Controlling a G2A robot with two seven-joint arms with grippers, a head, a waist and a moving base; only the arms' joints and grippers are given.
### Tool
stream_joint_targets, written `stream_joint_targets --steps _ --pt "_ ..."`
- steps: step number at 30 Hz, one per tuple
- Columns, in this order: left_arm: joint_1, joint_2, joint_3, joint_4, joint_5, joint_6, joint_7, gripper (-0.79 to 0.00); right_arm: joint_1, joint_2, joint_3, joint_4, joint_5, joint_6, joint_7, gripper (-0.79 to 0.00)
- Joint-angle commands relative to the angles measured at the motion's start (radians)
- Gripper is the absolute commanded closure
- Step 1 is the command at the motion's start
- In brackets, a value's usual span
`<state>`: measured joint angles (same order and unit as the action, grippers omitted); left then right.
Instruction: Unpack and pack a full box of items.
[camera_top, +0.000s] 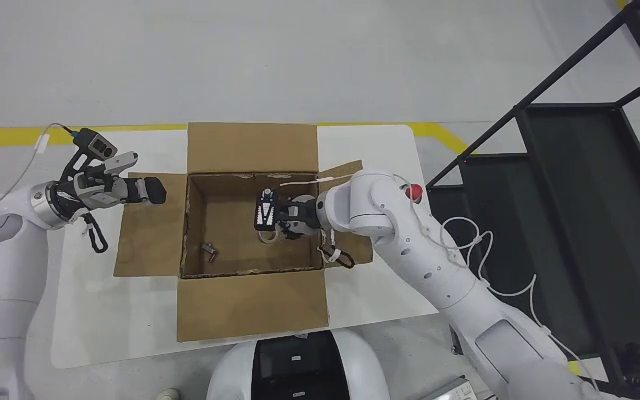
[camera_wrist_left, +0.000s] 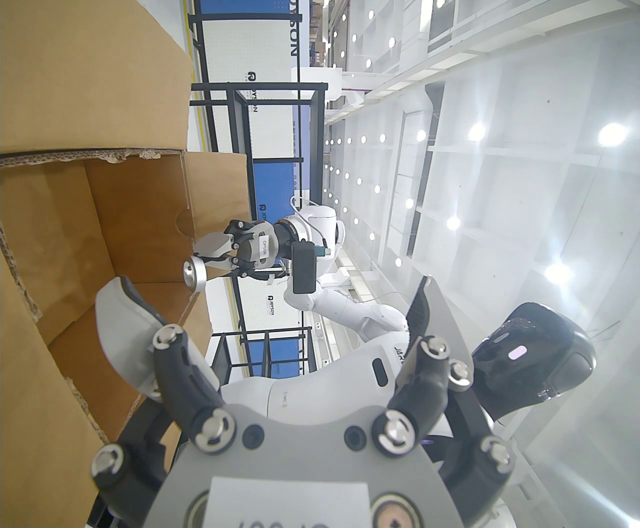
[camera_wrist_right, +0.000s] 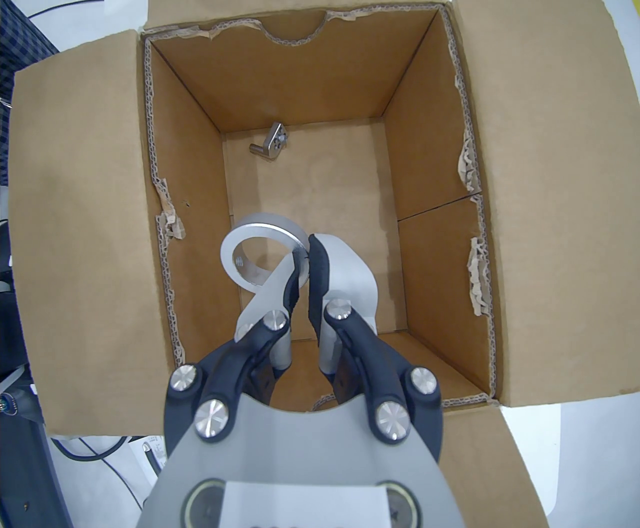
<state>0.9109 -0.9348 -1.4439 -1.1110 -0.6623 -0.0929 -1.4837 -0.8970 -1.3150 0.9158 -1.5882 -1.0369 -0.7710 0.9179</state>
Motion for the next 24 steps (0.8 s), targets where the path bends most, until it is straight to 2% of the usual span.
stream_joint_targets --steps 1,11,16,24 --pt "0.000 0.000 0.000 0.000 0.000 0.000 0.000 -0.785 0.000 0.000 0.000 0.000 0.000 0.000 0.000 0.000" --pt "0.000 0.000 0.000 0.000 0.000 0.000 0.000 -0.785 -0.010 0.004 0.019 -0.009 0.006 0.009 -0.026 0.000" --pt "0.000 0.000 0.000 0.000 0.000 0.000 0.000 -0.785 -0.068 0.040 0.147 -0.097 0.051 -0.017 -0.002 0.000" --pt "0.000 0.000 0.000 0.000 0.000 0.000 0.000 -0.785 -0.261 0.101 0.399 -0.292 0.173 -0.052 0.038 0.000"
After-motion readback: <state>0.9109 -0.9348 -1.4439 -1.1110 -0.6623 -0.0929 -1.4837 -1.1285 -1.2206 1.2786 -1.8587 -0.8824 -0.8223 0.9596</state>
